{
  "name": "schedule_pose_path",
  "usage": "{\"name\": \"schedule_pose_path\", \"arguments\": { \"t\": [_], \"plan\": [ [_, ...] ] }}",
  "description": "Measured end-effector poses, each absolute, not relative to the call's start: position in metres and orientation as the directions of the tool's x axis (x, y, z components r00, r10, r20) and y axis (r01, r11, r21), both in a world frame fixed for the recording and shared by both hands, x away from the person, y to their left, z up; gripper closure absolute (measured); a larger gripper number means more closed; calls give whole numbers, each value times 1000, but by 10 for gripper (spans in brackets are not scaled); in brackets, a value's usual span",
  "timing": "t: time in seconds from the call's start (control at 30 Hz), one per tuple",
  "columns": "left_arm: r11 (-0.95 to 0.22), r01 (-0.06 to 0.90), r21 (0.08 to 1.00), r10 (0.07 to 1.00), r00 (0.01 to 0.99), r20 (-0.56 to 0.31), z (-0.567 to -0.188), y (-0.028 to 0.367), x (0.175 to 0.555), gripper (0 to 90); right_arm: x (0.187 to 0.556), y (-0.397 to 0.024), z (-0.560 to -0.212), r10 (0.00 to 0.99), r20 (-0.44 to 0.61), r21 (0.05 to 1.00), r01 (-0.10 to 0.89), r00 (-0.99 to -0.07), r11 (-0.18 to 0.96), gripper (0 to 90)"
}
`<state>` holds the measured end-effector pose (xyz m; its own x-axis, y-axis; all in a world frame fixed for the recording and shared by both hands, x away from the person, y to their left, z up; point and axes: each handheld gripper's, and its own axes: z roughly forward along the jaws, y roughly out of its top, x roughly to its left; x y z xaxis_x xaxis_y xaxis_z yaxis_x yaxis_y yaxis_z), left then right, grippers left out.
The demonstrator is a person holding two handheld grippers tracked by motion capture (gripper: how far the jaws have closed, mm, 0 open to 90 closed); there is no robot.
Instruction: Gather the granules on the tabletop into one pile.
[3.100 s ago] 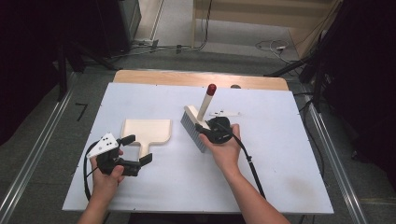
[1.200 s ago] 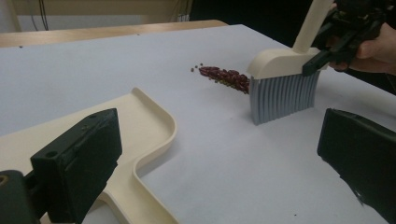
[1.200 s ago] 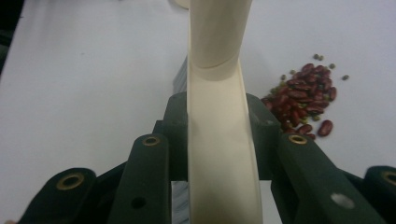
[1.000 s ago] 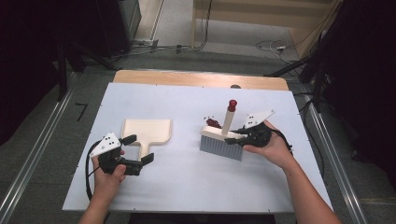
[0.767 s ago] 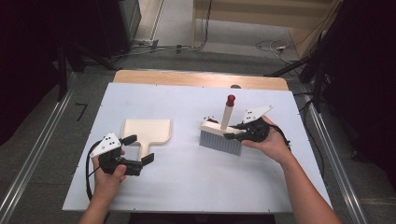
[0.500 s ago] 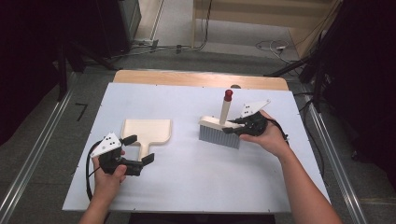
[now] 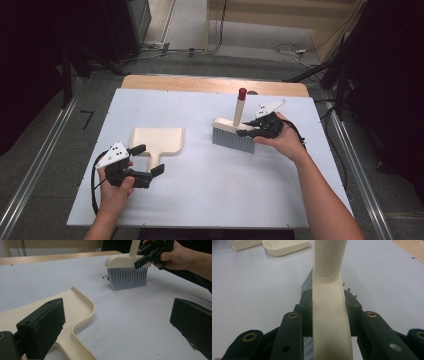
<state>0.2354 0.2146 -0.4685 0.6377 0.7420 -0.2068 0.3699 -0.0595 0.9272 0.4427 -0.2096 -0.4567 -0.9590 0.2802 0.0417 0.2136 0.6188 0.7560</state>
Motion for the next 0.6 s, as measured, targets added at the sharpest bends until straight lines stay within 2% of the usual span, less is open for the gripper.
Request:
{"name": "schedule_pose_path", "arguments": {
  "t": [0.6],
  "plan": [
    [-57, 372, 927, 745, 633, -209, -469, 216, 236, 3, 453, -210, -456, 318, 53, 765, 243, -947, 596, 657]
  ]
}}
